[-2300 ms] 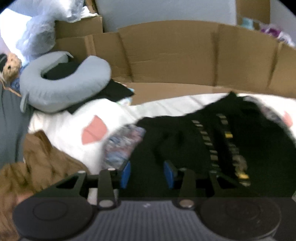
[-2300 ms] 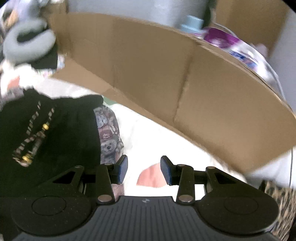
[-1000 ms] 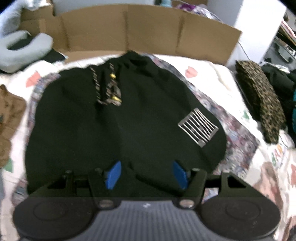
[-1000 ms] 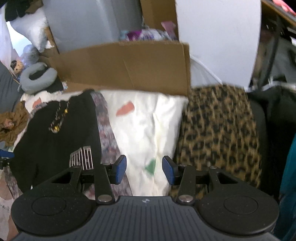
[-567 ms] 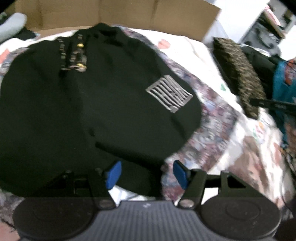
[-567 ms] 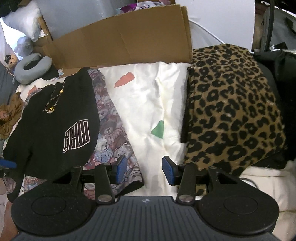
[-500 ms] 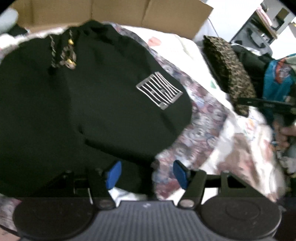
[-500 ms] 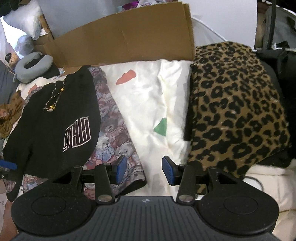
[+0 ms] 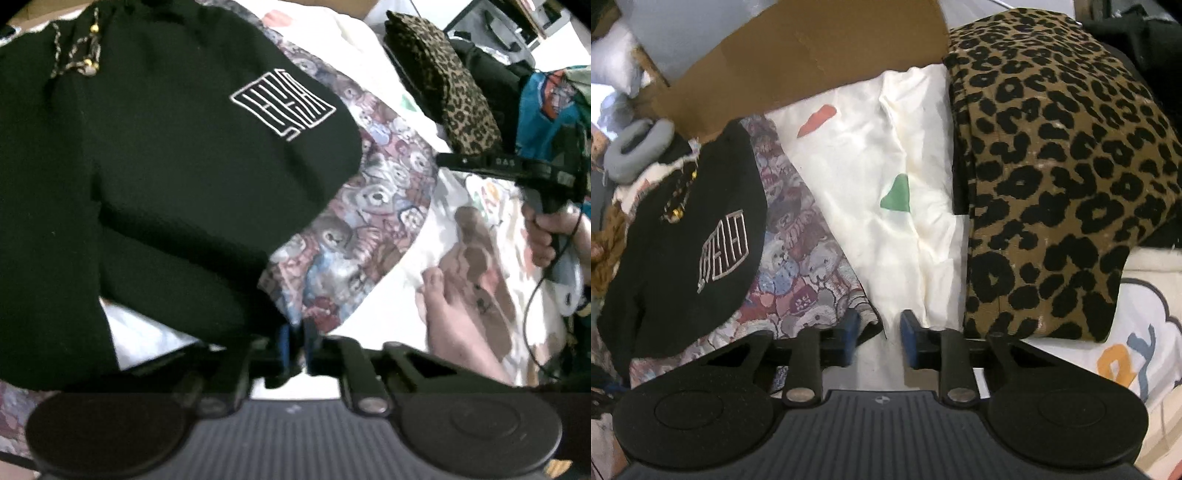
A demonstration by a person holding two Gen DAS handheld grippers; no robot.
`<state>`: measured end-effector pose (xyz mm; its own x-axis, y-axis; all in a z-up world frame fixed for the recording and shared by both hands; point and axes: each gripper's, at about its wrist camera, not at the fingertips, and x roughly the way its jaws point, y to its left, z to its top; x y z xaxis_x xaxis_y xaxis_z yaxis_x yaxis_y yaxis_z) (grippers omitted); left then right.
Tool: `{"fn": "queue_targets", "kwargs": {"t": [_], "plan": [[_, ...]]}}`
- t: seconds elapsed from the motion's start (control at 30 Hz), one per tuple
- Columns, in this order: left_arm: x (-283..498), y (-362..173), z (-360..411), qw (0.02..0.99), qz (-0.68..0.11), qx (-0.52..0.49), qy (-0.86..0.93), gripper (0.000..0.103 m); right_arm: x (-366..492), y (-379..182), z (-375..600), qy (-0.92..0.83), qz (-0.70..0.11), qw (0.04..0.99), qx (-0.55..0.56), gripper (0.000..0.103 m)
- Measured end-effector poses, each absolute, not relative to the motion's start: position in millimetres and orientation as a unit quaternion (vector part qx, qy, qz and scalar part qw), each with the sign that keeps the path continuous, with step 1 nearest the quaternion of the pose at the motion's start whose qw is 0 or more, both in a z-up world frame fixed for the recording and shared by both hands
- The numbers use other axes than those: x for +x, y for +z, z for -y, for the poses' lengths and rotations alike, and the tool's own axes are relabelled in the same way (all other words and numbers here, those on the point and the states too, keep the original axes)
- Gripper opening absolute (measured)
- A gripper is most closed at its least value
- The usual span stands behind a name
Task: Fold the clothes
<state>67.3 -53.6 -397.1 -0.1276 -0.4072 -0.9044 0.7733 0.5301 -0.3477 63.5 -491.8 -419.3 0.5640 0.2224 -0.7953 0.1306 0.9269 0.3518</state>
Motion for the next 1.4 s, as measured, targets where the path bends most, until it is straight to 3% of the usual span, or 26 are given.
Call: {"fn": "queue_targets", "kwargs": {"t": [0.03,0.13,0.23,0.5,0.8,0.97,1.03,1.4], "plan": [[67.9,-395.1,51.7,0.64,-0.593,0.152,-0.463,0.004,61.8,-419.5,493.4,0.027,-0.463,0.864,0.197,0.015],[69.6,-387.5,45.1,0.633,-0.594,0.145,-0.475,0.003,58.3,-417.2,494.4,0.029,-0.462,0.864,0.198,0.003],[72.1,-380.7,38.3,0.628,-0.6,0.136,-0.477,0.002,56.0,-413.9,497.8,0.023,-0.459,0.864,0.204,0.001],[77.1,-380.9,27.6,0.623,-0.618,0.126,-0.463,0.002,54.7,-407.8,504.2,0.008,-0.454,0.864,0.218,0.003],[82.2,-399.3,24.2,0.62,-0.639,0.127,-0.437,0.003,70.4,-421.8,491.4,0.018,-0.458,0.858,0.232,0.014],[80.7,-405.2,29.8,0.619,-0.643,0.128,-0.432,0.003,68.7,-430.3,481.3,0.028,-0.463,0.861,0.207,0.011],[80.0,-406.0,32.1,0.618,-0.643,0.128,-0.433,0.004,67.3,-429.0,483.8,0.026,-0.467,0.86,0.204,0.0],[85.4,-406.6,26.7,0.615,-0.649,0.126,-0.429,0.008,55.4,-416.5,497.2,0.016,-0.458,0.863,0.212,0.004]]}}
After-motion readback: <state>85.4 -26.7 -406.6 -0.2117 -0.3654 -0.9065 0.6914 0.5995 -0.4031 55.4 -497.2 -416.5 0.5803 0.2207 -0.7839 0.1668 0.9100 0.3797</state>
